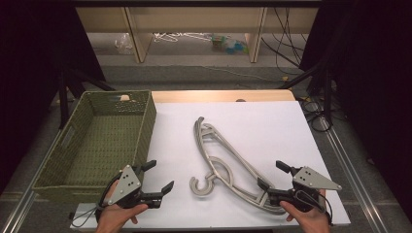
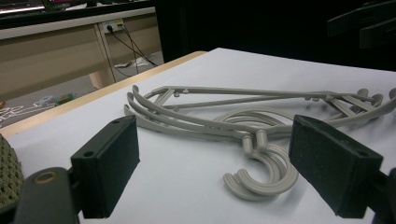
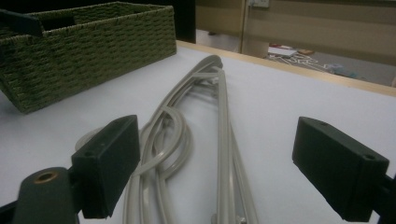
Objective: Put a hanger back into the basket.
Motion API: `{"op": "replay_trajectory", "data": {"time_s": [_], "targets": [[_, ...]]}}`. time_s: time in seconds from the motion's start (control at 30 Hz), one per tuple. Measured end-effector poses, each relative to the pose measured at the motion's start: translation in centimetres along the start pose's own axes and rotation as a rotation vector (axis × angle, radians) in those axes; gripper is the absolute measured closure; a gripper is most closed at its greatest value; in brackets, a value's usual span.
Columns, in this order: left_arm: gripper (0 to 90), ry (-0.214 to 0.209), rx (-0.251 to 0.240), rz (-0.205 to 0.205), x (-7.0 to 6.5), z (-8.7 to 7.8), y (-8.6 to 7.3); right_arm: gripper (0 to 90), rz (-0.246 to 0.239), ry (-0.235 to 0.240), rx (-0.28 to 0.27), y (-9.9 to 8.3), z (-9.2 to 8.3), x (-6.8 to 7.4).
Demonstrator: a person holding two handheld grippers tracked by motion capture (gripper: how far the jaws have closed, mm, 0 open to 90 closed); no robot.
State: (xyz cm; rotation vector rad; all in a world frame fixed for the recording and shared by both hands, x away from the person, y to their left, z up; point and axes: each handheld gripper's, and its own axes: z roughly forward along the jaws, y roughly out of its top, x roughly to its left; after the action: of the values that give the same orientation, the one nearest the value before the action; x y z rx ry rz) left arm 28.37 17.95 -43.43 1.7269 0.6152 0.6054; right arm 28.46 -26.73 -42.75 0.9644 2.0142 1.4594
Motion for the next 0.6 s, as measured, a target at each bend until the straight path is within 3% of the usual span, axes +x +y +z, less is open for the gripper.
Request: {"op": "replay_trajectory", "data": {"time_s": [0.27, 0.3, 0.6], "targets": [[15.9, -0.001, 0.006, -0.01, -0.1, 0.1, 0.0, 16.0, -0.021, 0.013, 0.014, -0.1, 0.4, 0.3], [15.9, 0.002, 0.007, -0.004, -0.1, 0.1, 0.0, 16.0, -0.007, 0.017, 0.036, -0.1, 0.5, 0.6], [16.0, -0.001, 0.013, -0.003, -0.3, 0.2, -0.1, 16.3, -0.065, 0.054, 0.095, 0.1, 1.3, 1.7]]}}
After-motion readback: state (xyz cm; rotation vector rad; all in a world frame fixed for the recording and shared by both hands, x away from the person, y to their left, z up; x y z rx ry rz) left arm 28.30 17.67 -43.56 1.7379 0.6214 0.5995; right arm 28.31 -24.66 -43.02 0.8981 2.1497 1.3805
